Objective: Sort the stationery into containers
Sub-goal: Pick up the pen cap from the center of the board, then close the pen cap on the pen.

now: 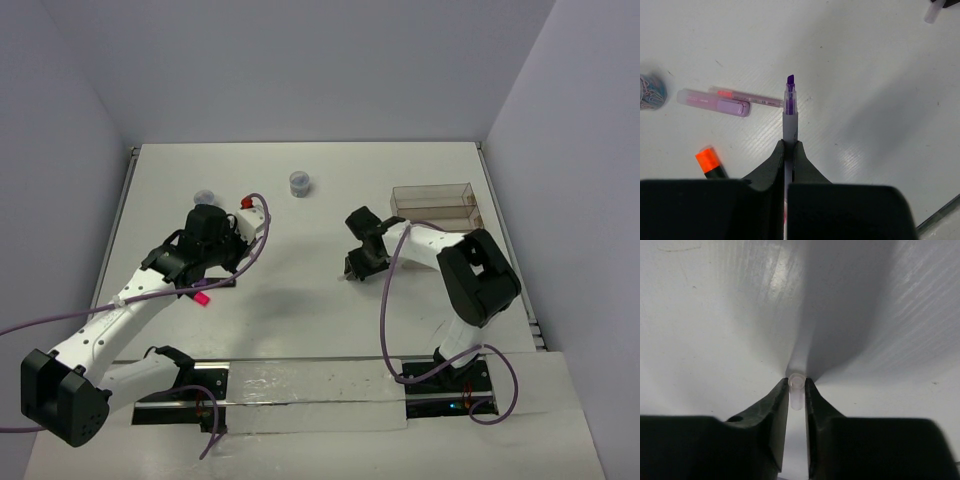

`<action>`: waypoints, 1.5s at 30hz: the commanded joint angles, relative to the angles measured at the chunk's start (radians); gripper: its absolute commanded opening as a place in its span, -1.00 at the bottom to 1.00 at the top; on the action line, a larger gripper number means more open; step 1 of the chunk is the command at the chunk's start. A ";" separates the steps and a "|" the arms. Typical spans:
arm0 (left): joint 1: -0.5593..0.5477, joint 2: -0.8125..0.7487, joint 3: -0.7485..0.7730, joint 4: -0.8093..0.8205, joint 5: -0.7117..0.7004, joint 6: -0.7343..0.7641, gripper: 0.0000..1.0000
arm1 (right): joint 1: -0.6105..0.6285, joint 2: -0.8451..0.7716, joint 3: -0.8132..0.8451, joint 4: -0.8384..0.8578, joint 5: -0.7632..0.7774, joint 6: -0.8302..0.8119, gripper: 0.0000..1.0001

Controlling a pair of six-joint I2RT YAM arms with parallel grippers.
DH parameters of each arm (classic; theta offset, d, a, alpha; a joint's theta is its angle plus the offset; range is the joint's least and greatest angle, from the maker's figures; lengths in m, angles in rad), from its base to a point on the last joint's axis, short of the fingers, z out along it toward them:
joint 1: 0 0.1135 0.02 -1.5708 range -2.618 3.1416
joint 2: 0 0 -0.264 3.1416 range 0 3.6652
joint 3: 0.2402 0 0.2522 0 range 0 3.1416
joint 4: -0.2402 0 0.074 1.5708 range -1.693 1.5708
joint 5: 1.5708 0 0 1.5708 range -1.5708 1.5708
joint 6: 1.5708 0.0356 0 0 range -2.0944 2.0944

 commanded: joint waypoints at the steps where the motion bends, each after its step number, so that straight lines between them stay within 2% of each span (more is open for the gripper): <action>1: 0.003 -0.027 -0.001 0.003 0.008 0.010 -1.00 | 0.008 0.060 0.009 -0.005 0.039 -0.004 -0.70; 3: 0.003 -0.027 -0.004 0.003 0.004 0.011 -1.00 | 0.006 0.068 0.005 0.009 0.039 -0.012 -0.98; 4: 0.004 -0.028 -0.005 0.001 0.003 0.012 -1.00 | 0.006 0.071 0.004 0.013 0.050 -0.019 -1.00; 9: 0.004 -0.026 -0.004 -0.004 0.020 0.003 -1.00 | 0.006 0.069 0.025 0.069 0.111 -0.155 -1.00; 11: 0.004 -0.023 0.002 -0.009 0.036 -0.001 -1.00 | 0.007 0.062 0.035 0.156 0.124 -0.231 -1.00; 14: 0.007 -0.017 0.027 -0.026 0.083 -0.010 -1.00 | 0.027 0.017 0.063 0.266 0.178 -0.406 -1.00; 17: 0.022 -0.011 0.067 -0.046 0.148 -0.017 -1.00 | 0.061 -0.054 0.116 0.347 0.309 -0.594 -1.00; 22: 0.044 0.001 0.133 -0.095 0.212 -0.041 -1.00 | 0.093 -0.187 0.130 0.528 0.361 -0.903 -1.00; 25: 0.047 0.025 0.217 -0.165 0.219 -0.058 -1.00 | 0.108 -0.268 0.126 0.669 0.307 -1.069 -1.00; 29: 0.049 -0.002 0.328 -0.226 0.252 -0.072 -1.00 | 0.126 -0.385 0.129 0.752 0.268 -1.264 -1.00; 33: 0.048 -0.002 0.455 -0.298 0.285 -0.114 -1.00 | 0.127 -0.528 0.086 0.872 0.096 -1.418 -1.00; 37: 0.046 -0.041 0.481 -0.280 0.333 -0.156 -1.00 | 0.130 -0.613 0.064 0.976 -0.153 -1.466 -1.00; 39: 0.046 -0.064 0.473 -0.259 0.359 -0.177 -1.00 | 0.133 -0.635 0.041 1.042 -0.244 -1.430 -1.00; 41: 0.044 -0.086 0.448 -0.240 0.382 -0.184 -1.00 | 0.139 -0.650 -0.005 1.154 -0.315 -1.386 -1.00; 45: 0.045 -0.147 0.404 -0.163 0.378 -0.195 -1.00 | 0.173 -0.631 -0.028 1.227 -0.340 -1.334 -1.00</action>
